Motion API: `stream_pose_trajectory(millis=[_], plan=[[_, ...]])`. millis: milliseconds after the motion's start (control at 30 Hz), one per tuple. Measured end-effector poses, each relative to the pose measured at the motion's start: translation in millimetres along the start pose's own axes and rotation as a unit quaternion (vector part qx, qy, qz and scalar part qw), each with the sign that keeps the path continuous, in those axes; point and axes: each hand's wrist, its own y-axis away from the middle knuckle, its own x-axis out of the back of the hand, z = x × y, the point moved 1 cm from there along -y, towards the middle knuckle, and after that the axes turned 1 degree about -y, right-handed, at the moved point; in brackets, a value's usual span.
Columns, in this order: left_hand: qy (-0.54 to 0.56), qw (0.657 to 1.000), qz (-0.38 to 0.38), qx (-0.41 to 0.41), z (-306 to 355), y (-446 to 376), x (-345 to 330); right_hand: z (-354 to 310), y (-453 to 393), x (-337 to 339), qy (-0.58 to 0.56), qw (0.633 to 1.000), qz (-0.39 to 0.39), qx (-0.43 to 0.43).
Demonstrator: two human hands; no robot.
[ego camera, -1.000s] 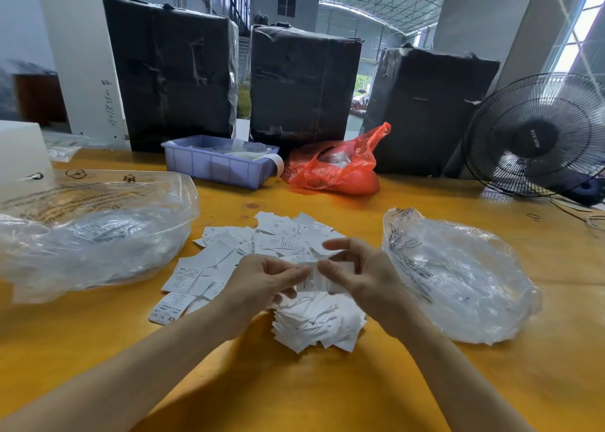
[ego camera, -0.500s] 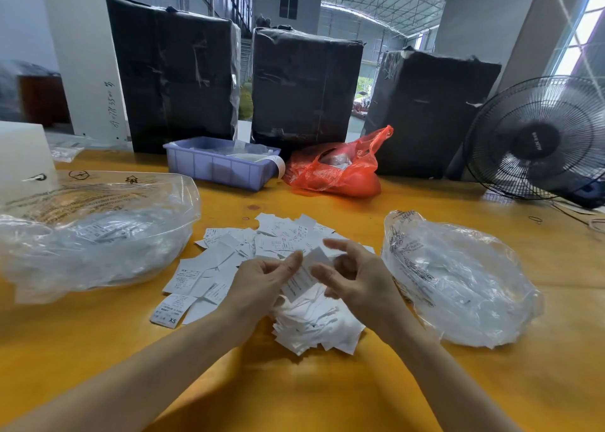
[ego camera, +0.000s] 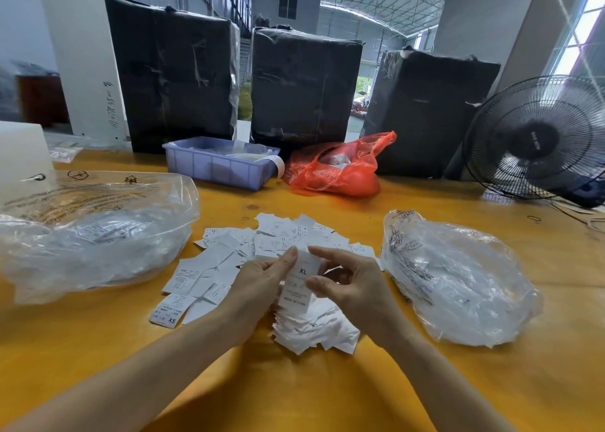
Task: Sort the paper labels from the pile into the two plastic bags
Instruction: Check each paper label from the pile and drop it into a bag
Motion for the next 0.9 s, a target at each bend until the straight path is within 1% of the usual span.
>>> stream_pose_trajectory(millis=[167,267,333,467,567,633,733,800,900], plan=[[-0.014,1.000,-0.004,-0.009,1.9,-0.1,0.5,1.7,-0.6,3.2,-0.033,0.999,-0.011,0.001],[0.001,1.000,-0.005,-0.008,0.4,-1.3,1.2,1.8,-0.1,3.3,-0.045,0.999,-0.009,0.007],[0.008,1.000,-0.011,-0.013,-0.3,-2.1,2.1,0.9,0.0,3.0,-0.060,0.998,0.002,0.010],[-0.003,0.999,0.003,-0.034,0.7,-2.8,3.6,1.4,-1.4,6.9,-0.082,0.995,0.058,0.011],[-0.015,0.999,0.008,-0.037,0.7,-4.7,5.4,-0.7,0.6,5.4,-0.077,0.996,0.046,0.004],[-0.024,0.999,0.024,-0.038,1.6,-6.6,7.7,-2.6,1.3,3.6,-0.031,0.996,0.074,0.029],[-0.045,0.998,0.042,-0.035,-0.8,-10.9,11.7,-5.4,0.8,4.0,0.060,0.987,0.121,0.087],[-0.062,0.996,0.042,-0.040,-2.0,-11.0,12.5,-5.9,0.2,5.1,0.088,0.984,0.122,0.097],[-0.077,0.995,0.035,-0.052,-2.7,-9.9,11.3,-5.7,0.5,6.1,0.128,0.982,0.100,0.092]])
